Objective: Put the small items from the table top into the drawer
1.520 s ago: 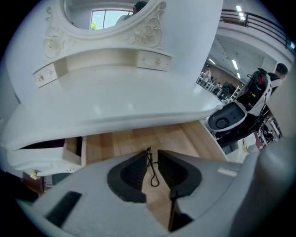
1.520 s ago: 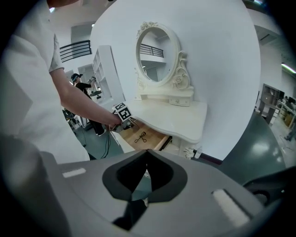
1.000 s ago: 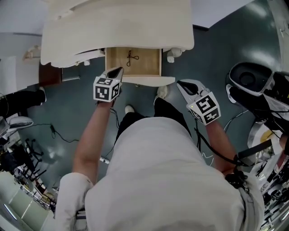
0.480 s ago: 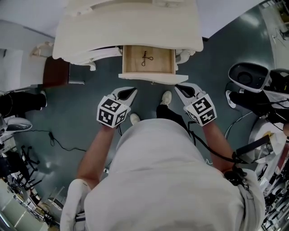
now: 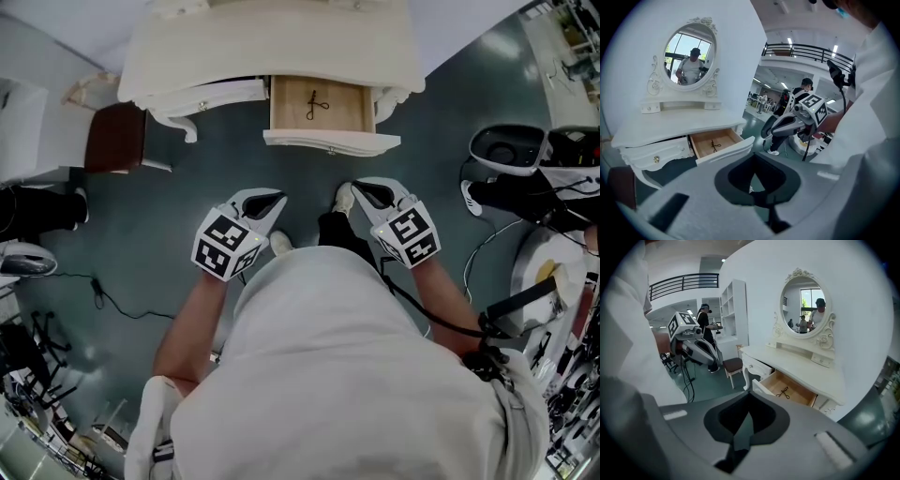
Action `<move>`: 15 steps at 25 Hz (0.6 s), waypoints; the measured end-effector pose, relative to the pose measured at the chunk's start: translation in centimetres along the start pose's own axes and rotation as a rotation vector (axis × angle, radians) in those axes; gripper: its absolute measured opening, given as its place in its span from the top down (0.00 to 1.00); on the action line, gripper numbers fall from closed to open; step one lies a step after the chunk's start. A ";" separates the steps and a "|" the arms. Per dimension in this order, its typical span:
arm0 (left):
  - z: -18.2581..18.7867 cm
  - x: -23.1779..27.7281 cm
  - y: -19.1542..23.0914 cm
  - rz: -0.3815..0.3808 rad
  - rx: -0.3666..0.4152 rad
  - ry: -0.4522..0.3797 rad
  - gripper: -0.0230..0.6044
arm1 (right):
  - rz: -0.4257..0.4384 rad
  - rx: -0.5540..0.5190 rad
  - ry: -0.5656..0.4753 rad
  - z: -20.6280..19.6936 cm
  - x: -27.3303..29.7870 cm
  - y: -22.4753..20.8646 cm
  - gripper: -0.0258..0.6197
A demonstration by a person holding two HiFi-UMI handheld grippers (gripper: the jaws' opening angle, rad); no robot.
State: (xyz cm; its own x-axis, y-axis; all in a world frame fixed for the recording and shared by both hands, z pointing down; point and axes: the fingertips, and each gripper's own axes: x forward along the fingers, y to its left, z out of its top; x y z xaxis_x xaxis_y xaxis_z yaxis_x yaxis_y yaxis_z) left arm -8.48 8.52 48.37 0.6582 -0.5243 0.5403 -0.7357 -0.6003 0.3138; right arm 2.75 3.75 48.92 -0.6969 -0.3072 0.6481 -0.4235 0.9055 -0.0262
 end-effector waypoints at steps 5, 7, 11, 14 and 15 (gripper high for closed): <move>-2.4 -2.8 -0.3 -0.004 -0.005 -0.015 0.96 | 0.007 -0.010 0.011 -0.5 0.7 4.0 0.96; -3.3 -3.2 -0.2 0.004 -0.011 -0.016 0.96 | 0.014 -0.015 0.014 -0.9 1.3 4.7 0.96; -4.7 -3.2 -0.3 0.023 -0.012 -0.012 0.96 | 0.036 -0.034 0.019 -1.7 2.2 5.4 0.96; -5.4 -3.9 0.1 0.032 -0.020 -0.018 0.96 | 0.042 -0.048 0.021 -1.4 3.0 6.1 0.96; -5.6 -4.2 0.3 0.033 -0.021 -0.021 0.96 | 0.043 -0.051 0.022 -1.2 3.3 6.3 0.96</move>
State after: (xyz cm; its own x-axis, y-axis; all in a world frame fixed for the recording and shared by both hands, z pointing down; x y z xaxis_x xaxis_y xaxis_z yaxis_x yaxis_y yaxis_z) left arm -12.42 13.93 50.59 0.6364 -0.5563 0.5344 -0.7603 -0.5694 0.3126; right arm -1.54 8.83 51.81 -0.7003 -0.2620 0.6640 -0.3632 0.9316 -0.0154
